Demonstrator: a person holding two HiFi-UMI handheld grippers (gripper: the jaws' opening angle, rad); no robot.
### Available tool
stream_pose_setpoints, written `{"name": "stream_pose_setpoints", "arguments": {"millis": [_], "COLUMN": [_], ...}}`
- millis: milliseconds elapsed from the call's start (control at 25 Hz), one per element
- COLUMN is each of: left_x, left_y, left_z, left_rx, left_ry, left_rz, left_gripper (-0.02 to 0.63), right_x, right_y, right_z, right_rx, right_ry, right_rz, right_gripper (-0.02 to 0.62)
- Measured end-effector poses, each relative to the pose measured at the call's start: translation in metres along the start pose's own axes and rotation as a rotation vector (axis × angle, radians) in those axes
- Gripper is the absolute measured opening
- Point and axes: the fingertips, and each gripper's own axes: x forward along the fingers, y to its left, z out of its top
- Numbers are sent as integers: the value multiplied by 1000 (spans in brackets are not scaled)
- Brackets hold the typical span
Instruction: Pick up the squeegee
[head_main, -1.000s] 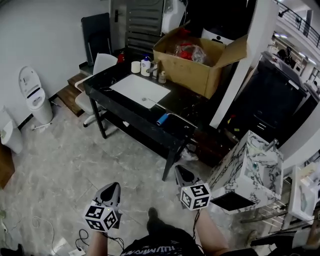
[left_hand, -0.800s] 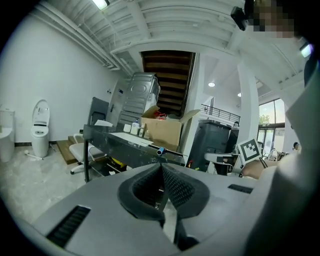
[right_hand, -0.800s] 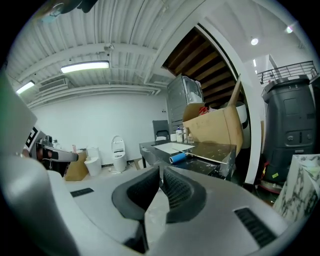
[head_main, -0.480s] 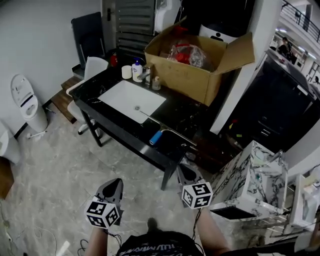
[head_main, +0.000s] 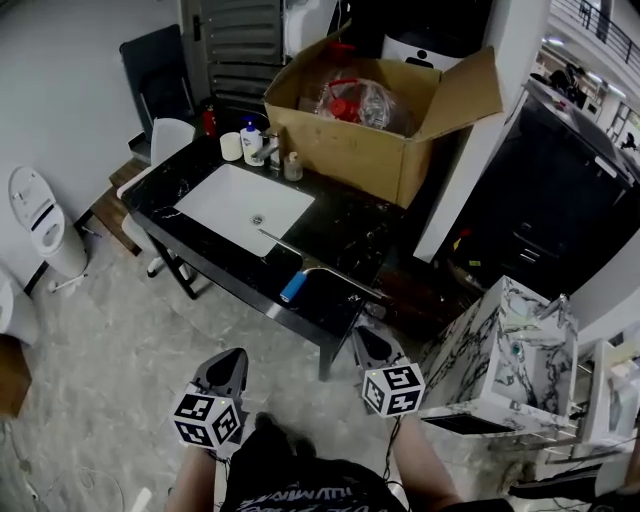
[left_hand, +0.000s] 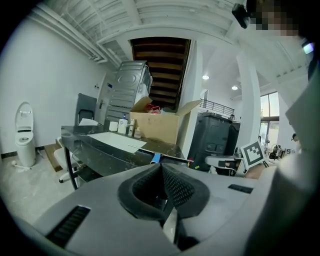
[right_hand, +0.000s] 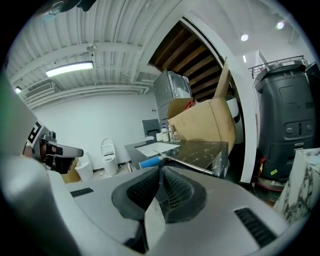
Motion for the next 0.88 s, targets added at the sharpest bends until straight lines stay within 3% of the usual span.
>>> {"name": "stream_pose_setpoints", "arguments": {"millis": [480, 640, 760, 880], "left_x": [106, 152, 184, 211], "left_y": [3, 5, 8, 12], "left_z": [25, 29, 34, 30], "left_rx": [31, 99, 87, 89], "left_ry": [80, 126, 165, 227], "left_rz": [-96, -139, -165, -183], "left_gripper": [23, 32, 125, 158], "right_x": [21, 40, 55, 70], "right_y": [-56, -77, -88, -98], "right_z": [6, 11, 19, 24], "right_rx": [37, 39, 47, 45], "right_ry": [-5, 5, 8, 14], "right_rz": [-113, -155, -181, -202], "right_gripper": [58, 58, 58, 58]}}
